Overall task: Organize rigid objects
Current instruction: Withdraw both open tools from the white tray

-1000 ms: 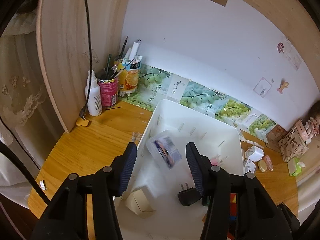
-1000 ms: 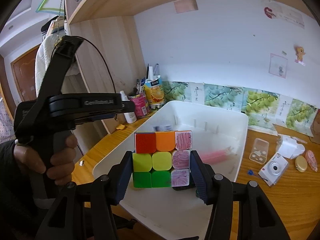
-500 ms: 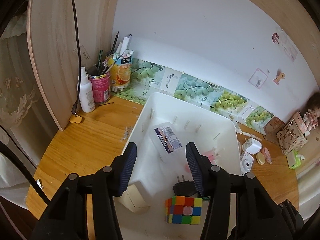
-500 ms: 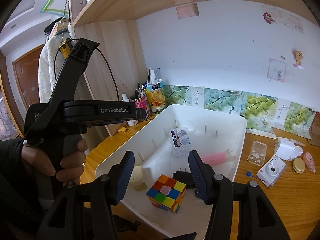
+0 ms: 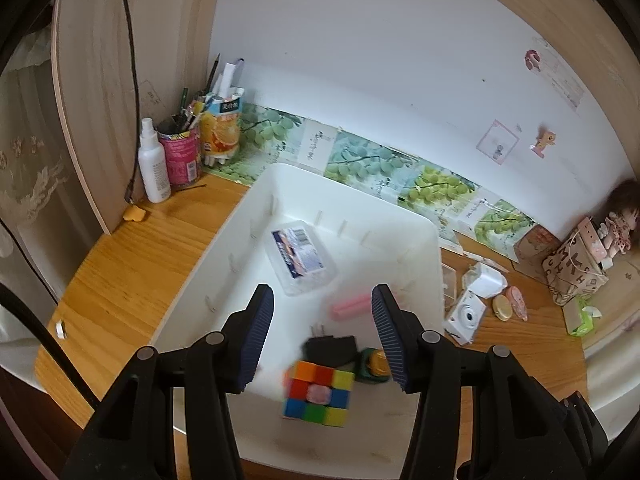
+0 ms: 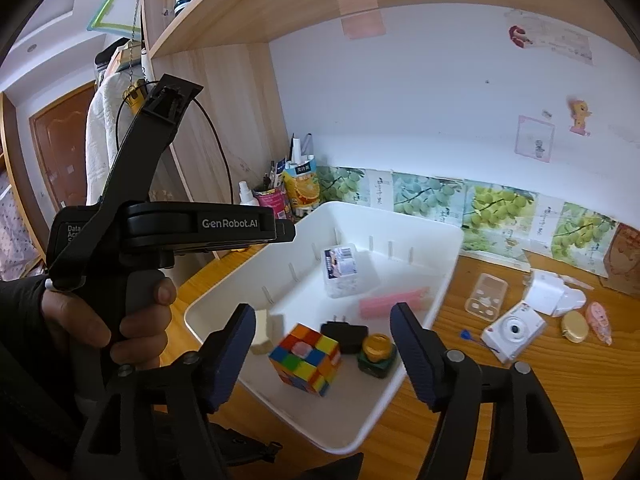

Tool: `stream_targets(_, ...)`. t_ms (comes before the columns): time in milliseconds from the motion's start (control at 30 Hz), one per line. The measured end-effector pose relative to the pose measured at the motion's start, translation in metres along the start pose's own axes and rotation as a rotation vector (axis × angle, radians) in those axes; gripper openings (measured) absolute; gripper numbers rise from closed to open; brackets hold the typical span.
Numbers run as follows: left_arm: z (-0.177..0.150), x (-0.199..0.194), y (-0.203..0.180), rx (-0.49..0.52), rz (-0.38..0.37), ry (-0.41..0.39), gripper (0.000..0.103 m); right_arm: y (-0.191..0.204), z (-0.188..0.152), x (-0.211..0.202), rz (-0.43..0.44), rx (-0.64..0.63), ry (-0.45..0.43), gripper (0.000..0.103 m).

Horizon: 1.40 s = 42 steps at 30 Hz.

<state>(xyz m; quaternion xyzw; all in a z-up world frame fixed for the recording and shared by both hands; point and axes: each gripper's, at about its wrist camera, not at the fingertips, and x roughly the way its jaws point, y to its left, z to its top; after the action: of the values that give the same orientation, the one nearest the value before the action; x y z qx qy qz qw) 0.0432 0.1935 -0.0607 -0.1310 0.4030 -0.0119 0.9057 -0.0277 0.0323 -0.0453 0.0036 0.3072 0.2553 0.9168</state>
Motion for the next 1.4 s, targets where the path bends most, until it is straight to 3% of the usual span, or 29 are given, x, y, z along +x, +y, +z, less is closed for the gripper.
stream_targets(300,-0.019,0.007,-0.048,-0.008,-0.008,0.047,0.055,-0.039,-0.010,-0.027,-0.012,-0.032,0.039,0.079)
stream_targets(667,-0.038,0.021,-0.110,-0.034,-0.075,0.064,0.055,-0.096,-0.021,-0.051,-0.029,-0.064,0.095,0.080)
stream_targets(1000,-0.052,0.051,-0.148,-0.096,-0.059,0.104,0.055,-0.151,-0.029,-0.058,-0.036,-0.076,0.155,0.080)
stream_targets(1200,-0.059,0.070,-0.164,-0.100,-0.044,0.148,0.055,-0.182,-0.036,-0.047,-0.025,-0.025,0.212,0.080)
stream_targets(1400,-0.064,0.081,-0.183,-0.033,-0.024,0.206,0.055,-0.203,-0.044,-0.036,-0.047,0.050,0.253,0.080)
